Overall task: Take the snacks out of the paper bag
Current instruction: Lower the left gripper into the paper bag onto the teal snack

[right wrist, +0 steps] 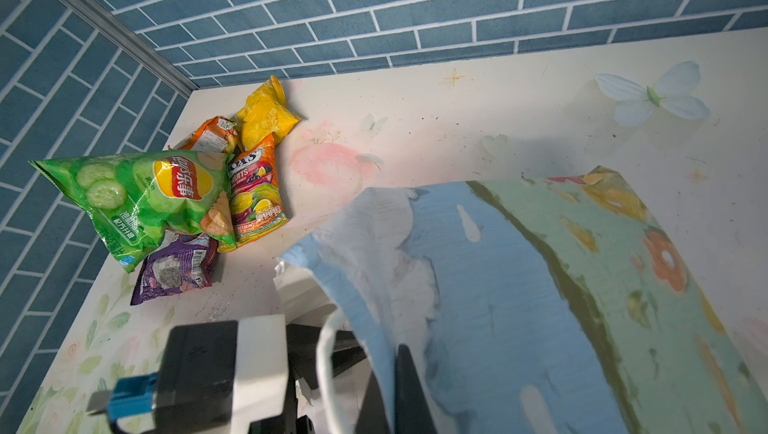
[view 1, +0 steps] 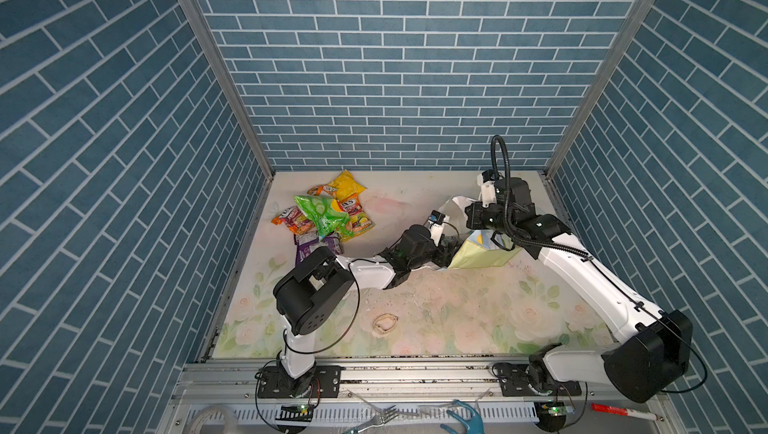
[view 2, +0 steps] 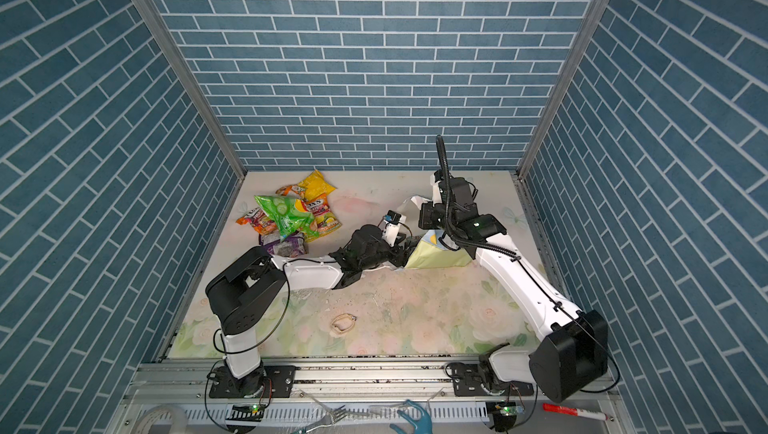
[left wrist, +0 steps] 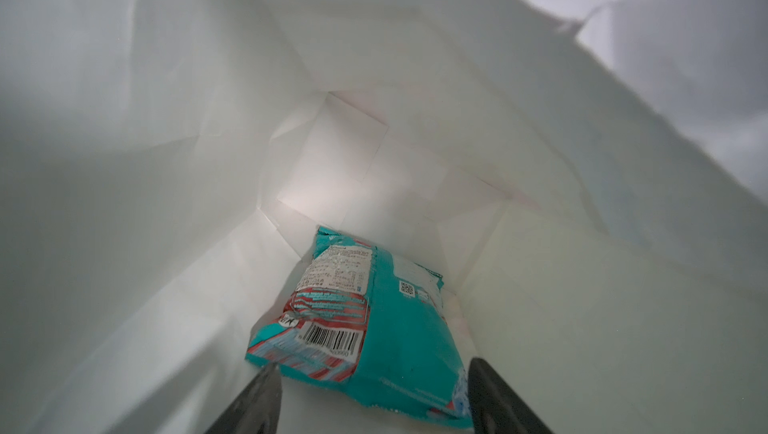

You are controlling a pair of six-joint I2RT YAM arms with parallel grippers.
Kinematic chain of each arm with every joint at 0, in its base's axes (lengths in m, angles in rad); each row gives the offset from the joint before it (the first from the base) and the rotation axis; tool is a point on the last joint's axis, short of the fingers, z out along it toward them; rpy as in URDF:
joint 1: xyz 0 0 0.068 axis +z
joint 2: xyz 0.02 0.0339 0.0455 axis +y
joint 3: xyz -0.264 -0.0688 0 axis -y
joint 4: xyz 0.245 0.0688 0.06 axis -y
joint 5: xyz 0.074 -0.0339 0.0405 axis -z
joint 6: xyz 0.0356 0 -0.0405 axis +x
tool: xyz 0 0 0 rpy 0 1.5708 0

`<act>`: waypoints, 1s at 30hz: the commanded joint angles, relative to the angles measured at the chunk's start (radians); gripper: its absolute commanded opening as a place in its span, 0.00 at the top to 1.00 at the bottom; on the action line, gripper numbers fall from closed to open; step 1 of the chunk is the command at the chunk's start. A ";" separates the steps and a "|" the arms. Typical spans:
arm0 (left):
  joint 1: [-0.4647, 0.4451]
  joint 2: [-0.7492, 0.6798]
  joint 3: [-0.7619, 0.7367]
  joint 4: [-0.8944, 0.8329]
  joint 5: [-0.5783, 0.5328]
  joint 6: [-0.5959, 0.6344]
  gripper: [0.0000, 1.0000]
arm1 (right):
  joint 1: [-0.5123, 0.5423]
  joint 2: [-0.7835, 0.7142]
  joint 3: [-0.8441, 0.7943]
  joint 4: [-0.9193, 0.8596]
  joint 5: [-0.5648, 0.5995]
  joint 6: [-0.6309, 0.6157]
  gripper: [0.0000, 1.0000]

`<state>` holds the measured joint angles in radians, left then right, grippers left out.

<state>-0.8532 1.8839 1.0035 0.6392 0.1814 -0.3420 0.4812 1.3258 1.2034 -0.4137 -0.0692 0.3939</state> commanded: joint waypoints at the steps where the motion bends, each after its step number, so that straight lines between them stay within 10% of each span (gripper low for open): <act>1: -0.012 0.017 -0.017 0.053 0.012 0.037 0.29 | -0.003 0.007 0.047 0.003 -0.010 0.008 1.00; 30: -0.044 0.072 0.073 -0.029 0.059 0.089 0.28 | -0.013 0.038 0.087 0.029 -0.062 -0.006 1.00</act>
<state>-0.8890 1.9377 1.0470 0.6434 0.2188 -0.2710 0.4728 1.3598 1.2499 -0.4377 -0.1043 0.3923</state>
